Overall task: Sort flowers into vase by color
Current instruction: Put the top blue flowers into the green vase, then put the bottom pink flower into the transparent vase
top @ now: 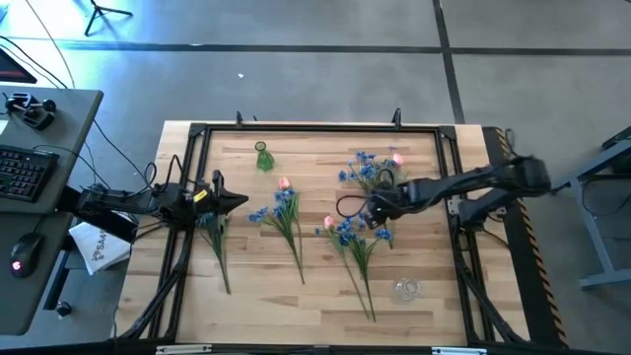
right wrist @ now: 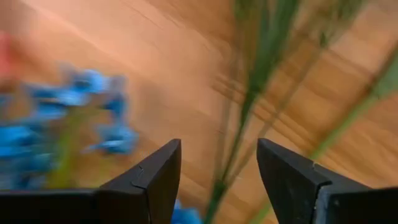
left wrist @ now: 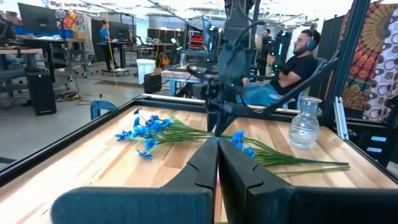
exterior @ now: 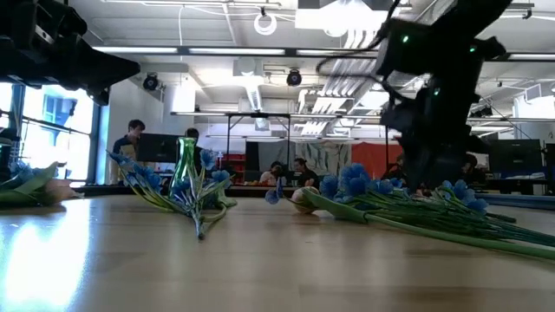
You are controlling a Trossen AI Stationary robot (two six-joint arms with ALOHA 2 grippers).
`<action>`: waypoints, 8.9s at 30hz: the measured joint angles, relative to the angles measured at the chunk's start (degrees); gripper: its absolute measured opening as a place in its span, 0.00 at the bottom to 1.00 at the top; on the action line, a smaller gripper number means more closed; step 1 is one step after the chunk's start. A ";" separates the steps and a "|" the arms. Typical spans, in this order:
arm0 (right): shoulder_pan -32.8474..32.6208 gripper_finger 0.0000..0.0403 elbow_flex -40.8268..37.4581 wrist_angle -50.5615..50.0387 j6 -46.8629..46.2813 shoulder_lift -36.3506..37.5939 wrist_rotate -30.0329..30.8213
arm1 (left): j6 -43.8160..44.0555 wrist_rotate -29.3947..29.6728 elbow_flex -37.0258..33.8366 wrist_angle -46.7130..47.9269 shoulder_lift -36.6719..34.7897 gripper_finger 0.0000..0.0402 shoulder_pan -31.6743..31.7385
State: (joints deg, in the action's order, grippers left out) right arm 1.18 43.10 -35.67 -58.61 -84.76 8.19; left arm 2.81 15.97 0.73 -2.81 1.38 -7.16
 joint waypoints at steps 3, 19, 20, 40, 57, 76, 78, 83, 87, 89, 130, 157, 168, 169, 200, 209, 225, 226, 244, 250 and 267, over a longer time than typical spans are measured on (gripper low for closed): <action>0.34 0.48 2.16 -2.67 -0.52 -3.61 -0.34 | 0.12 -0.03 0.00 -0.02 0.00 0.00 0.00; 4.39 0.03 3.14 -1.60 8.26 -7.18 -0.55 | 3.02 -0.37 0.00 -0.06 2.53 0.00 -0.01; 4.20 0.03 2.54 -0.37 8.63 -6.39 0.65 | 3.04 -0.37 0.00 0.02 2.84 0.00 -0.01; -9.66 0.01 -13.95 85.63 42.37 -2.25 21.24 | -6.63 -2.40 0.00 -19.81 12.68 0.00 -1.83; -11.82 0.00 6.16 92.01 63.79 -16.23 12.23 | -10.26 -2.50 7.16 -40.94 44.56 0.03 -5.77; -13.74 0.00 6.92 88.57 64.07 -16.18 14.26 | -14.01 -1.73 29.91 -40.88 69.60 0.58 -5.57; -13.74 0.00 6.92 88.55 64.05 -16.18 14.29 | -14.07 -1.73 31.58 -40.68 71.82 0.58 -5.55; -13.72 0.00 6.91 88.25 63.63 -16.18 14.31 | -14.50 -1.03 36.06 -40.77 77.31 0.57 -5.56; -13.98 0.00 6.90 87.95 63.61 -16.18 14.33 | -15.59 -0.21 37.31 -40.76 79.29 0.55 -5.95; -14.11 0.00 6.88 87.02 63.61 -16.18 14.31 | -15.90 0.15 37.31 -40.39 79.31 0.52 -6.05; -15.47 0.49 6.86 61.53 44.57 -13.58 28.23 | -7.82 5.82 37.31 2.64 38.62 0.00 26.63; -15.47 0.49 6.86 63.68 45.95 -13.52 28.23 | -4.61 -13.26 37.29 2.04 50.07 0.03 46.47; -15.47 0.49 6.86 62.35 45.51 -13.52 28.08 | -6.01 -13.17 42.13 16.69 52.79 0.38 47.76; -15.47 0.49 6.86 62.23 45.51 -13.52 27.70 | -6.13 -13.08 43.81 20.06 52.77 0.41 47.93; -17.15 0.49 6.88 12.72 8.09 3.78 17.27 | 3.34 -13.52 58.86 57.76 35.78 0.53 32.56; -25.41 0.49 8.96 12.75 -6.47 -0.86 14.82 | 9.47 -14.23 38.47 33.18 24.09 0.53 15.87; -29.16 0.49 32.74 -12.28 -16.00 -15.40 7.50 | -1.90 3.86 34.56 10.51 38.37 0.53 -12.02; -29.28 0.49 33.25 -12.06 -16.07 -16.20 7.33 | -1.83 5.87 34.56 10.49 39.93 0.53 -13.20; -25.43 0.49 33.72 -3.11 -13.38 -27.07 2.88 | 5.60 23.32 34.53 9.27 63.83 0.53 -22.23; -24.87 0.49 33.28 -2.68 -12.76 -27.27 4.96 | 5.57 23.61 34.53 9.56 63.54 0.53 -22.23; -23.44 0.05 32.97 -1.70 -8.94 -31.66 6.17 | 5.07 23.74 34.53 9.34 63.43 0.53 -22.21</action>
State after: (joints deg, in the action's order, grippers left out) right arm -22.25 76.07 -37.36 -67.55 -116.42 14.36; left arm 7.88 39.70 35.27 6.52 64.82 -29.36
